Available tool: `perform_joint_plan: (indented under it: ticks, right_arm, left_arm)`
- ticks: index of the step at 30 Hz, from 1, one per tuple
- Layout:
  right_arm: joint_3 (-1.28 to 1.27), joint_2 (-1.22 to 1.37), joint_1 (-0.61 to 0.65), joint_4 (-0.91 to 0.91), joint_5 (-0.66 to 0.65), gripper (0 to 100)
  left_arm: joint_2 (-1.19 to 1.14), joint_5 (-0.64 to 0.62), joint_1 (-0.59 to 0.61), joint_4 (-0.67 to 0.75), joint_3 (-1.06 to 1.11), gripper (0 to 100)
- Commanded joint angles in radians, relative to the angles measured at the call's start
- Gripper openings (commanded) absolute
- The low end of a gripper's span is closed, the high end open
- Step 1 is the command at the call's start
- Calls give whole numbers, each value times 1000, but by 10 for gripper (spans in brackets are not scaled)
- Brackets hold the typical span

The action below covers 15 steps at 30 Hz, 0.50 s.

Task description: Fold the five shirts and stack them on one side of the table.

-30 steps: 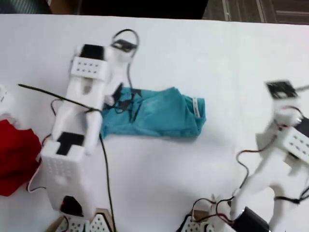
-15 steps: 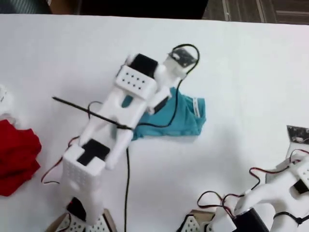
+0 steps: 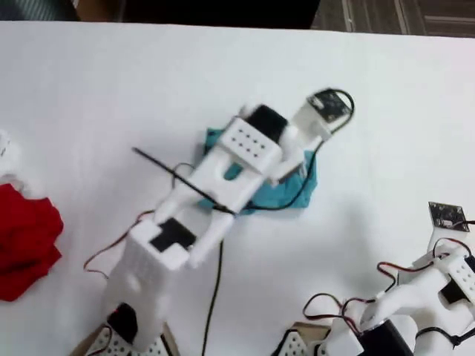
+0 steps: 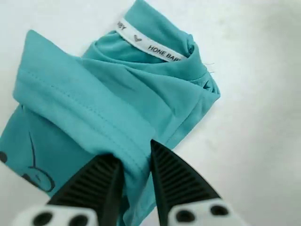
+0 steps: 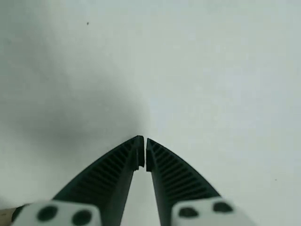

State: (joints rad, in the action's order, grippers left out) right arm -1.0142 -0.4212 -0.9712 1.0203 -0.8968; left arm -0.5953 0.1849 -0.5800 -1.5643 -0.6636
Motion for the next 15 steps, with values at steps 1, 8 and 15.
perform_joint_plan:
  ticks: [1, 8, 15]
  right_arm:
    - [5, -41, -5, -12, 3, 22]
    - [5, -41, -1, -12, 0, 22]
    - [5, -41, -1, -12, 0, 22]
  left_arm:
    - [-52, -8, -26, 9, -127, 24]
    - [-153, -8, -20, -95, -340, 24]
    - [-215, -3, -26, -123, -446, 24]
